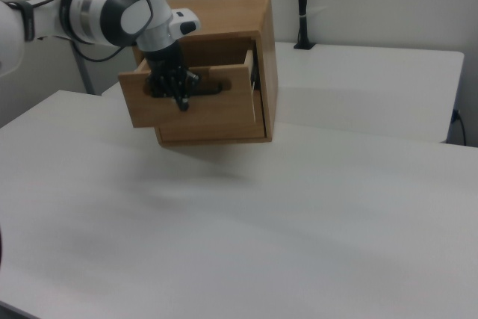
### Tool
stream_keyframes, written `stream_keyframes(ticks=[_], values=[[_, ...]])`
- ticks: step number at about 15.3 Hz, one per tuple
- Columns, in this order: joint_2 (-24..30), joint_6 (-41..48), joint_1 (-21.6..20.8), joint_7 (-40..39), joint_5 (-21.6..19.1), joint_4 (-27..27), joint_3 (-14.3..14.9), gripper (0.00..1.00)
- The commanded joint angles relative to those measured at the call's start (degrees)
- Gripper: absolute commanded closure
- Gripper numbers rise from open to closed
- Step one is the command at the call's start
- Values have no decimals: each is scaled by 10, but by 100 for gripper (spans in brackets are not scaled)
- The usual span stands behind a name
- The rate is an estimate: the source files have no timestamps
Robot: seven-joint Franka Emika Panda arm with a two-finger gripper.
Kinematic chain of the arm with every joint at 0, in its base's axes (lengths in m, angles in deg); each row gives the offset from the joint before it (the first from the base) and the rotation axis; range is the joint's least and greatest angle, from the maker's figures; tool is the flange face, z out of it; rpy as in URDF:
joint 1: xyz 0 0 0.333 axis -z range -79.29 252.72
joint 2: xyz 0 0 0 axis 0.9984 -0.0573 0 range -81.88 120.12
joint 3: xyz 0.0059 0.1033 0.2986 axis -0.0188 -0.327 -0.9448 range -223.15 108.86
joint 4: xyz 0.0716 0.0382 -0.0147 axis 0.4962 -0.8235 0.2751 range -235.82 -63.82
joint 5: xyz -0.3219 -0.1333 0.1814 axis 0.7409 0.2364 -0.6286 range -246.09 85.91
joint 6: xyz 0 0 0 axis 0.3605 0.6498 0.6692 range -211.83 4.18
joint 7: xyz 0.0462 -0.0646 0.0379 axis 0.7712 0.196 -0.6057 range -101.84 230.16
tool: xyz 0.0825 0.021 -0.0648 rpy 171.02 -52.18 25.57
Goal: Close the drawer by sliding it
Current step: 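Push the drawer front with the gripper into the wooden cabinet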
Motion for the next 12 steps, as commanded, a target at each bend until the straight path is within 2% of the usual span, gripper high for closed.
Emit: stream_keyframes(ticks=[1,4,7,8,12], values=[[-51,-61,-24,20,-4,51,4,100],[-73,-103,-40,28,-4,76,4,100],[-107,-115,-45,46,-3,125,4,100],[-125,-145,-50,67,-2,140,4,100],[-146,-223,-59,96,6,142,5,100]])
